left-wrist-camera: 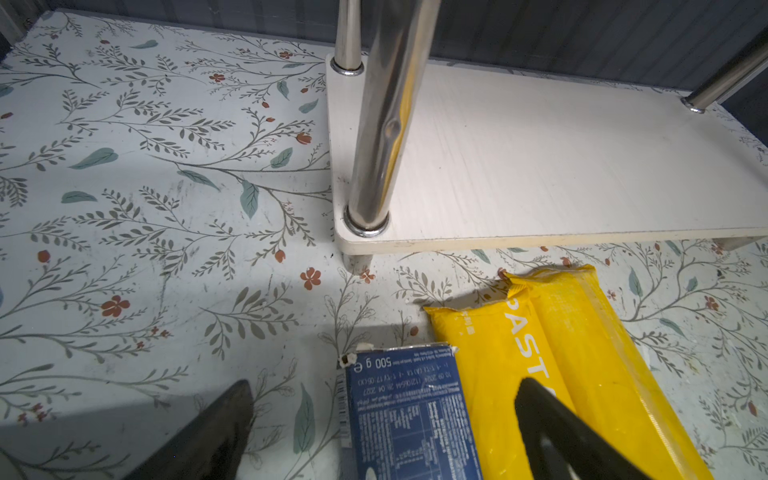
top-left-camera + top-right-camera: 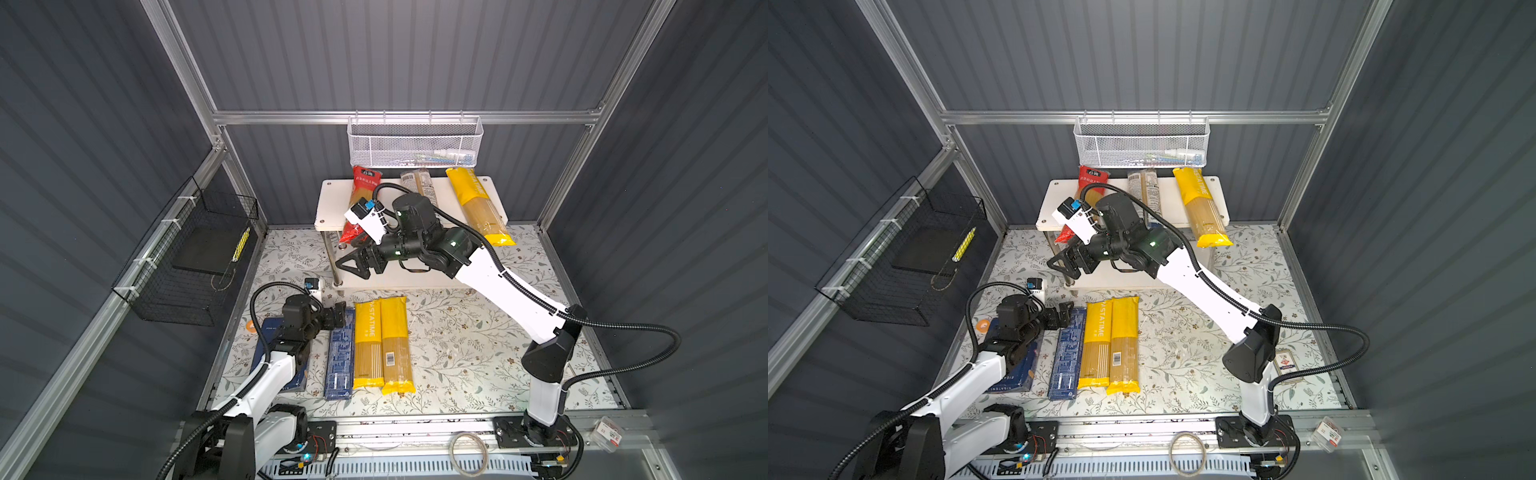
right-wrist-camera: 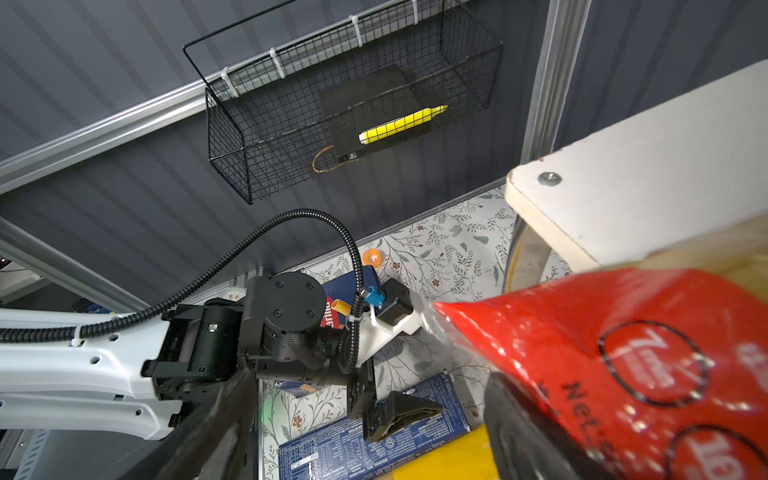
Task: Arrange pasta packages on shelves
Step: Move the pasta bag to the shelf.
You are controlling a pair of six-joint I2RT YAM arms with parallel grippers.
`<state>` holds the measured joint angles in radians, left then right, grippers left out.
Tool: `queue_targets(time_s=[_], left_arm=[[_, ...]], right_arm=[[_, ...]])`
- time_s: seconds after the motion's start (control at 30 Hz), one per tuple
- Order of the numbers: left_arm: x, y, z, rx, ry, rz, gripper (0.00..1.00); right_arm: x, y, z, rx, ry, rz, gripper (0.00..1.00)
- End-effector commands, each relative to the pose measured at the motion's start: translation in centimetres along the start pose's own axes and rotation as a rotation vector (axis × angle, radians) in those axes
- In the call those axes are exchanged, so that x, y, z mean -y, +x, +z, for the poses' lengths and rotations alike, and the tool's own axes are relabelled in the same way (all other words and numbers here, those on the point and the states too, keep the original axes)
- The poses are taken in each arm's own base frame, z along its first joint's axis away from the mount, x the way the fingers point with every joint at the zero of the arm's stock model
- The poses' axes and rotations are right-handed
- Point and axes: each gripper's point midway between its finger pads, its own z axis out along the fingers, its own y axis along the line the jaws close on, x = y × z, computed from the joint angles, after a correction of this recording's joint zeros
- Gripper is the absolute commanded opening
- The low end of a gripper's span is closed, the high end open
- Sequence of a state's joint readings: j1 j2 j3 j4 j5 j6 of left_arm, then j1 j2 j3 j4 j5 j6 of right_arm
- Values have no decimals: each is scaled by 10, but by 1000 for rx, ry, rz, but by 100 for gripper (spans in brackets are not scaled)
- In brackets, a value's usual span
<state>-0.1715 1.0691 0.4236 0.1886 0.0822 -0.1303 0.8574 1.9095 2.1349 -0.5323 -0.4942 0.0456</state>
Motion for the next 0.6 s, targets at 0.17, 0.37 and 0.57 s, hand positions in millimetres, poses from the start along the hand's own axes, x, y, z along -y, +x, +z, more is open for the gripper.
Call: queue_targets(time_s=[0.17,0.37,0.57], left_arm=[[6,-12,-3,38,16,27,99],[6,-12,-3,37,17,27,99],[5,-12,-3,38,15,27,99]], right_arm=[[22,-13,-7,28,48,31,87],[24,-10,-4,10,49,32,87],[6,-15,-9,12,11,11,87]])
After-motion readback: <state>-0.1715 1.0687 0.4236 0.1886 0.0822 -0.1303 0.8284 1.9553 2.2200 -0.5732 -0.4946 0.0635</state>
